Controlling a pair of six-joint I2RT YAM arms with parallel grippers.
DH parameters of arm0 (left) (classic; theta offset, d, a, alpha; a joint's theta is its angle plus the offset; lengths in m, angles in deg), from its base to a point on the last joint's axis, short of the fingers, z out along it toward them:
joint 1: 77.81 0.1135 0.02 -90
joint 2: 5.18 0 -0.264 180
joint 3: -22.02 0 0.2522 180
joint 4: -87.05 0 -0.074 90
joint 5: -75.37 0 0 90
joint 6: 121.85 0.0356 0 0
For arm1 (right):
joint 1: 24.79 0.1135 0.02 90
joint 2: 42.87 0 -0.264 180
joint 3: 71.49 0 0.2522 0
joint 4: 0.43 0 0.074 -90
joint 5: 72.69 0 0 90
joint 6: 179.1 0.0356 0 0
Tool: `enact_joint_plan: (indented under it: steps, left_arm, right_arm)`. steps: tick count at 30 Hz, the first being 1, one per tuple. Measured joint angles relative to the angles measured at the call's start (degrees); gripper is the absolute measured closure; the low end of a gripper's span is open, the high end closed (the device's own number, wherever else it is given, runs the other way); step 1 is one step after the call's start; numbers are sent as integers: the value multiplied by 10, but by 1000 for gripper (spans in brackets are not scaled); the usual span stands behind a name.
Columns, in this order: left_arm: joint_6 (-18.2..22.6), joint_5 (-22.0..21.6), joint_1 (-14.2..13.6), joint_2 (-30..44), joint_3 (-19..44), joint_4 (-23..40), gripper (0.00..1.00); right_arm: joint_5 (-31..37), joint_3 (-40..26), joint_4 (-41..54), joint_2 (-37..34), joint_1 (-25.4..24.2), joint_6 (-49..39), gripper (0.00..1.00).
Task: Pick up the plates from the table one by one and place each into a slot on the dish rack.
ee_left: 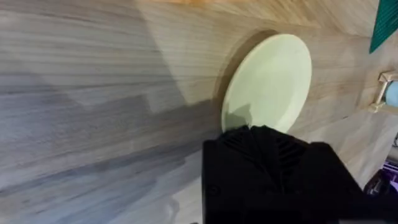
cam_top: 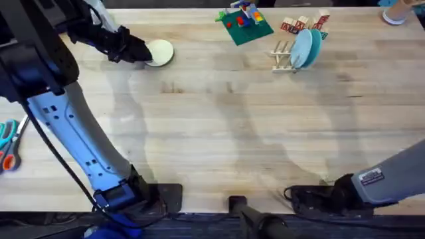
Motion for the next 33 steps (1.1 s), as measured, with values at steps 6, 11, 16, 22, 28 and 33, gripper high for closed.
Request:
enact_joint_plan:
  steps: [6,11,16,22,28,33]
  left_arm:
    - [0,13,1,11,9,4,959]
    - [0,17,-1,13,9,-3,959]
    - [0,18,-5,13,9,-9,959]
    - [0,23,-9,15,9,-14,959]
    - [0,30,-10,18,11,-16,959]
    - [0,30,-10,18,11,-16,959]
  right_arm:
    - [0,0,-2,0,0,0,6]
    - [0,0,-2,0,0,0,6]
    - [0,0,-2,0,0,0,6]
    - [0,0,-4,0,0,42,5]
    - [0,0,-11,0,0,97,5]
    - [0,0,-12,0,0,111,6]
